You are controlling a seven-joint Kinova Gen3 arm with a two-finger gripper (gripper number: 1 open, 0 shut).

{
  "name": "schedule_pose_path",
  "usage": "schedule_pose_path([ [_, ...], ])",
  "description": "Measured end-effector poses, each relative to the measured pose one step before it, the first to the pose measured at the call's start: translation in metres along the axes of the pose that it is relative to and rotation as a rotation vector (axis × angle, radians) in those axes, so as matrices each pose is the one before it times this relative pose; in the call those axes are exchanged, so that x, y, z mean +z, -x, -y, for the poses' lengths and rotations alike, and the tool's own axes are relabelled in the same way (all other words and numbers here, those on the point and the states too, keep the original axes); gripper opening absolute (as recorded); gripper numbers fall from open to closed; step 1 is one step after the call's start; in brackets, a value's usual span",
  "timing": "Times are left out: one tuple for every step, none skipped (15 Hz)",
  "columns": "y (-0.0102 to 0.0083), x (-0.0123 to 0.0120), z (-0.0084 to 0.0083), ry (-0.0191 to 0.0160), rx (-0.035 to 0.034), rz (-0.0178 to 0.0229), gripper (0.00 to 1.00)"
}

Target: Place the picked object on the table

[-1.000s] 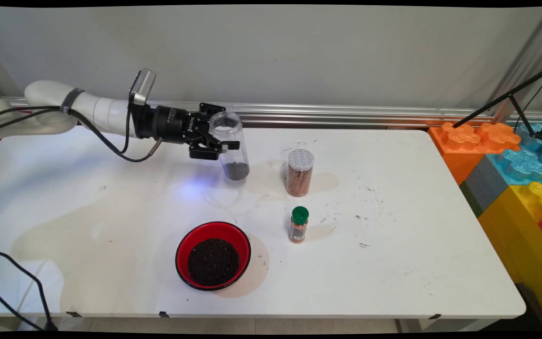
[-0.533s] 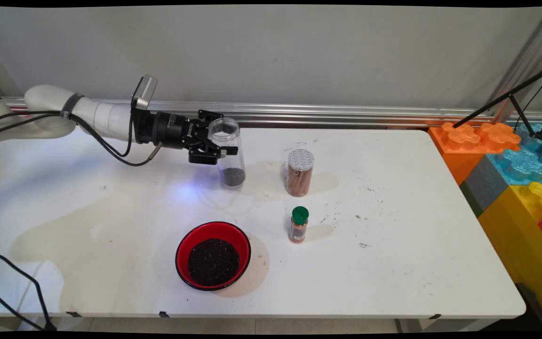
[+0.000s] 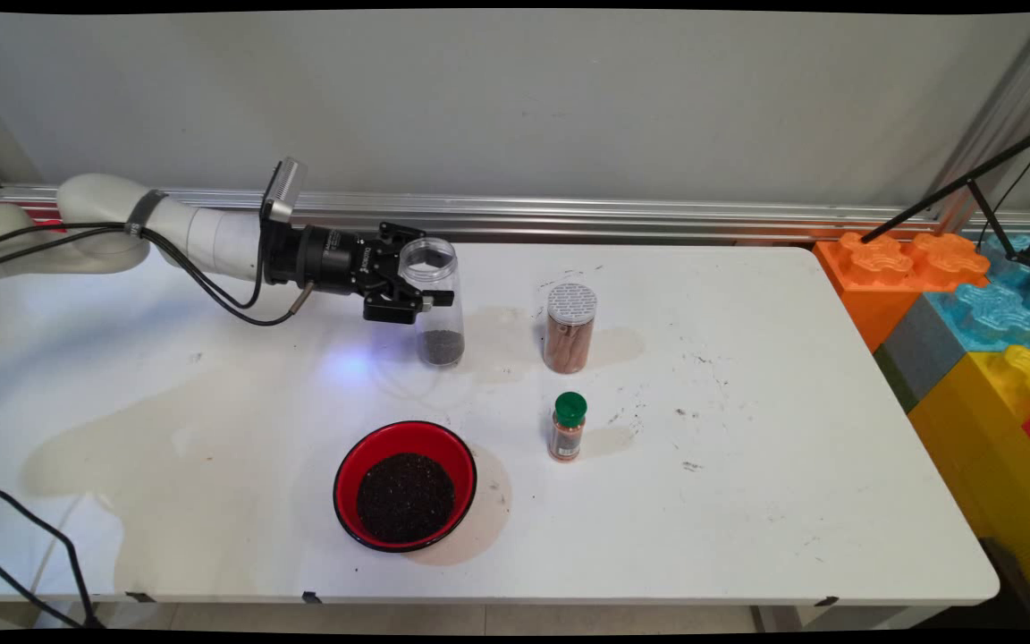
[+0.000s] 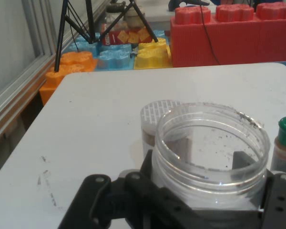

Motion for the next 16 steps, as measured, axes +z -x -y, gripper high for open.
schedule_pose_path([
  [0.00163, 0.00102, -0.00039, -0.00109, -0.00247, 0.00281, 0.00],
  [0.00139, 0.00083, -0.00039, -0.00085, -0.00241, 0.00239, 0.00],
  [0.00127, 0.00078, -0.00058, -0.00030, -0.00246, 0.00208, 0.00],
  [0.00139, 0.00082, -0.00057, 0.00029, -0.00254, 0.00240, 0.00],
  [0.00188, 0.00088, -0.00079, -0.00060, -0.00295, 0.00307, 0.00],
  [0.00179, 0.00108, -0.00056, -0.00018, -0.00212, 0.00295, 0.00],
  [0.00123, 0.00063, -0.00049, -0.00001, -0.00119, 0.00214, 0.00],
  [0.00092, 0.00056, -0.00033, -0.00014, -0.00078, 0.00143, 0.00],
  [0.00118, 0.00096, -0.00048, 0.00013, -0.00080, 0.00186, 0.00],
  [0.00103, 0.00081, -0.00053, 0.00022, -0.00081, 0.00150, 0.00],
  [0.00038, 0.00061, -0.00031, 0.00026, 0.00020, 0.00069, 0.00],
  [0.00061, 0.00071, -0.00043, 0.00041, 0.00048, 0.00086, 0.00],
  [0.00020, 0.00032, -0.00028, 0.00069, 0.00079, 0.00030, 0.00],
  [0.00012, 0.00050, -0.00027, 0.00122, 0.00252, 0.00008, 1.00],
  [0.00000, 0.00019, -0.00008, 0.00058, 0.00202, 0.00003, 1.00],
  [0.00001, -0.00025, -0.00020, 0.00062, 0.00156, -0.00080, 1.00],
])
